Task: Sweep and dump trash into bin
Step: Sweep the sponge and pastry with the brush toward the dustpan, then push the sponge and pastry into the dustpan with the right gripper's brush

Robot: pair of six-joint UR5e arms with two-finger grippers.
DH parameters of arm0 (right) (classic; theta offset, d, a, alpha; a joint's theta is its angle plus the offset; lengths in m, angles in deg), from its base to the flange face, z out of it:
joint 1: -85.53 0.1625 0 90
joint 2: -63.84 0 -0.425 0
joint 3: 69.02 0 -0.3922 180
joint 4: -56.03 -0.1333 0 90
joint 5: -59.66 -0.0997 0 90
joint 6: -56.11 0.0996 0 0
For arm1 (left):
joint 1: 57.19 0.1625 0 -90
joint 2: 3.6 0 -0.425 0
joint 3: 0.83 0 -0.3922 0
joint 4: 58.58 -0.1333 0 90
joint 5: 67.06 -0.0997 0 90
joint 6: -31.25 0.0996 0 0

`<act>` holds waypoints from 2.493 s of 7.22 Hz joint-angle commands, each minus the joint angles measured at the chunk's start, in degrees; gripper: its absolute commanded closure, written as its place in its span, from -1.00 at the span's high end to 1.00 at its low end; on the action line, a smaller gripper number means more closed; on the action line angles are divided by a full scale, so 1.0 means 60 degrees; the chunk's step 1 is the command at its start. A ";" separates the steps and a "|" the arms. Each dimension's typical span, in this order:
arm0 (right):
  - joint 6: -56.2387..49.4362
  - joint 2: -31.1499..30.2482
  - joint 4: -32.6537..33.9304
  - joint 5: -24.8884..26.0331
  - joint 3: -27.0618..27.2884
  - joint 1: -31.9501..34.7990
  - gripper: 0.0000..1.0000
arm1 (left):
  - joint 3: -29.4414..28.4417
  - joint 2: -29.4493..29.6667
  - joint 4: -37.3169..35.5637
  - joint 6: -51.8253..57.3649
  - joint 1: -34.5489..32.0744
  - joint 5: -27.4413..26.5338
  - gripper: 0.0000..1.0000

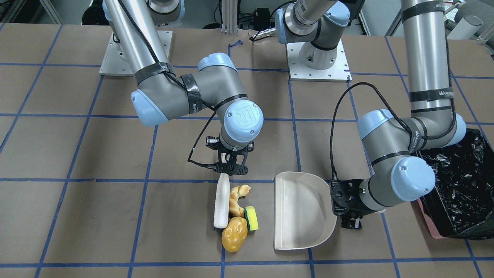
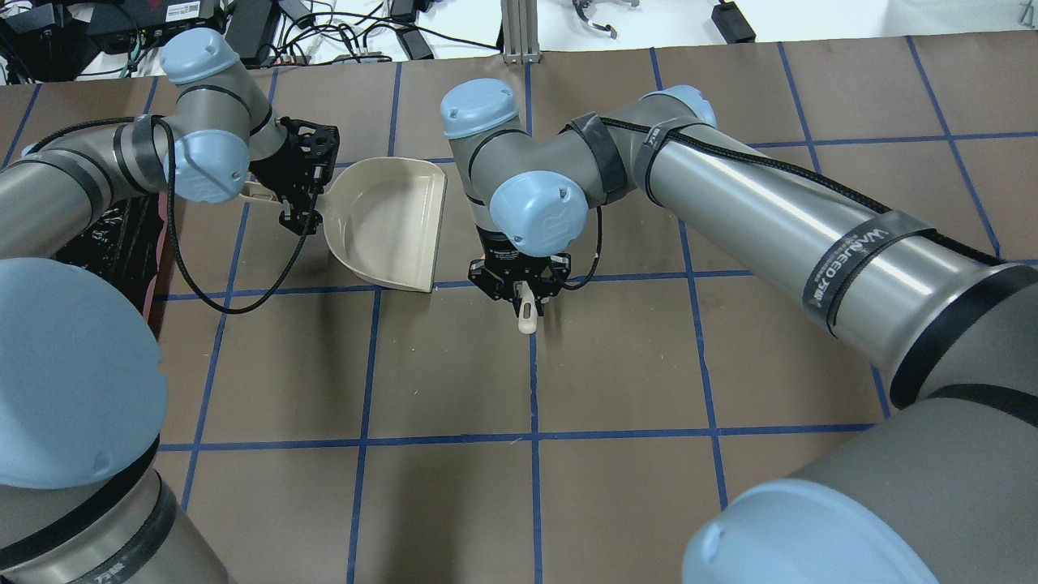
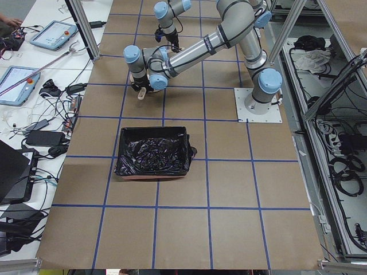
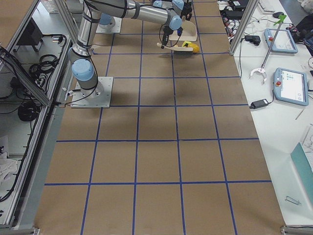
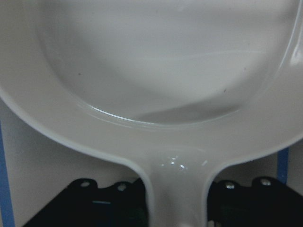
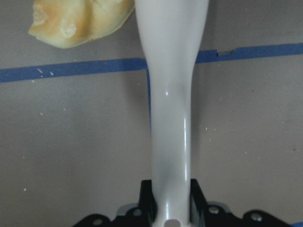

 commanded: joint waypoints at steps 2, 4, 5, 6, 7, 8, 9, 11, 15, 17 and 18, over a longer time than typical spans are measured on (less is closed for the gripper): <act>0.0176 0.0229 0.0050 -0.0288 -0.0334 0.0213 -0.96 | 0.0000 -0.0002 0.0000 0.0000 0.0000 0.0012 -1.00; 0.0206 0.0273 0.0094 -0.0334 -0.0334 0.0272 -0.96 | 0.0000 -0.0002 0.0000 0.0000 0.0000 0.0012 -1.00; 0.0366 0.0375 0.0138 -0.0334 -0.0406 0.0461 -0.96 | 0.0000 0.0013 0.0000 -0.0014 0.0000 -0.0003 -1.00; 0.0498 0.0492 0.0167 -0.0334 -0.0596 0.0593 -0.96 | 0.0000 -0.0002 0.0000 -0.0015 0.0000 0.0012 -1.00; 0.0572 0.0609 0.0167 -0.0334 -0.0685 0.0682 -0.96 | 0.0000 0.0013 0.0000 -0.0015 0.0000 0.0012 -1.00; 0.0703 0.0697 0.0211 -0.0465 -0.0801 0.0799 -0.96 | 0.0000 -0.0002 0.0000 -0.0015 0.0000 0.0012 -1.00; 0.0748 0.0756 0.0197 -0.0481 -0.0948 0.0887 -0.96 | 0.0000 -0.0002 0.0000 -0.0015 0.0000 0.0012 -1.00; 0.0894 0.0786 0.0270 -0.0759 -0.0978 0.1034 -0.96 | 0.0000 -0.0002 0.0000 -0.0015 0.0000 0.0012 -1.00; 0.1216 0.1137 0.0533 -0.1270 -0.1563 0.1385 -0.96 | 0.0000 -0.0002 0.0000 -0.0015 0.0000 0.0056 -1.00; 0.1435 0.1225 0.0548 -0.1389 -0.1739 0.1576 -0.96 | 0.0000 -0.0002 0.0000 -0.0015 0.0000 0.0056 -1.00; 0.1524 0.1225 0.0592 -0.1636 -0.1871 0.1678 -0.96 | 0.0000 -0.0002 0.0000 -0.0015 0.0000 0.0056 -1.00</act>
